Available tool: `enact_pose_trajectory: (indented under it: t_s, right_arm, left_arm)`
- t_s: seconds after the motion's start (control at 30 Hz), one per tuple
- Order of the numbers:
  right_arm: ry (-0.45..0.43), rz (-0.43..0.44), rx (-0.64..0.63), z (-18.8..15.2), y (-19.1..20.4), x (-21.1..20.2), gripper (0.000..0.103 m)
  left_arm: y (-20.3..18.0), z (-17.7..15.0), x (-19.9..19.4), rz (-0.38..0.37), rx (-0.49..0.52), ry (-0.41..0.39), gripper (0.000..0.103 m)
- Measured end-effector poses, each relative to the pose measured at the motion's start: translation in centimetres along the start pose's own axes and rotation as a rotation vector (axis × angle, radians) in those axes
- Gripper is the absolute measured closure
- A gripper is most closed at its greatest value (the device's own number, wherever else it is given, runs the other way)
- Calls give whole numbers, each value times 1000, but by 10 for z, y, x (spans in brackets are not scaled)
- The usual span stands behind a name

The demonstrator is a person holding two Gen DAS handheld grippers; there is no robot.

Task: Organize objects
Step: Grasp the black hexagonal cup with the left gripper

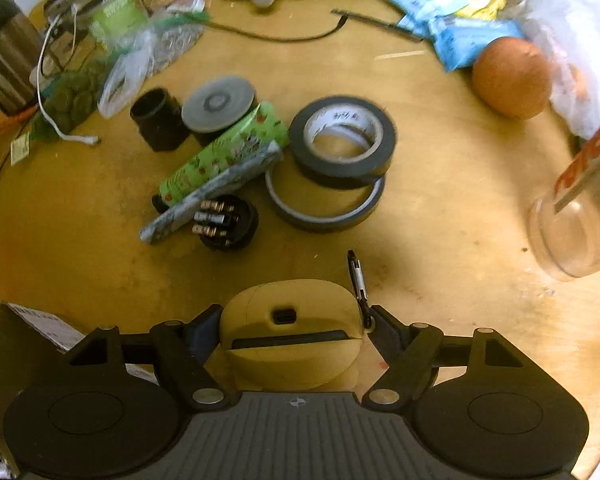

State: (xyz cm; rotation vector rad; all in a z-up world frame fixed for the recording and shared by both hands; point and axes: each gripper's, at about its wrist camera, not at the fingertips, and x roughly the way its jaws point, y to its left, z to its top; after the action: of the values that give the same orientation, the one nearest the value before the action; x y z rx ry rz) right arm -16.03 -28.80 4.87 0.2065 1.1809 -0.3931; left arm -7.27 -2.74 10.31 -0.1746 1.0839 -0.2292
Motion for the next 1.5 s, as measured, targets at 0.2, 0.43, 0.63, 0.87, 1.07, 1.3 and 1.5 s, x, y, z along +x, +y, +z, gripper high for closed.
enact_pose_trajectory:
  t_s: [0.2,0.43,0.63,0.87,1.07,1.3,1.5]
  right_arm:
    - [-56,3,26,-1,-10,-22,24]
    - [-92,32,51,-9,-22,-48,24]
    - [-118,51,95,-17,-30,-66,24]
    - [-135,62,153,-29,-42,-81,24]
    - [-140,54,203,-39,-53,-90,24]
    - [-133,54,208,-51,-67,-101,24]
    - [-144,33,261,-62,-81,-109,24]
  left_arm:
    - [-7,9,6,-11,42,10,25]
    - [-15,24,15,-9,82,-3,25]
    - [-19,41,29,3,118,-12,25]
    - [-29,62,51,5,189,-63,25]
    - [-42,78,77,9,269,-94,25]
    - [-46,92,110,34,320,-91,29]
    - [-45,102,132,66,348,-57,39]
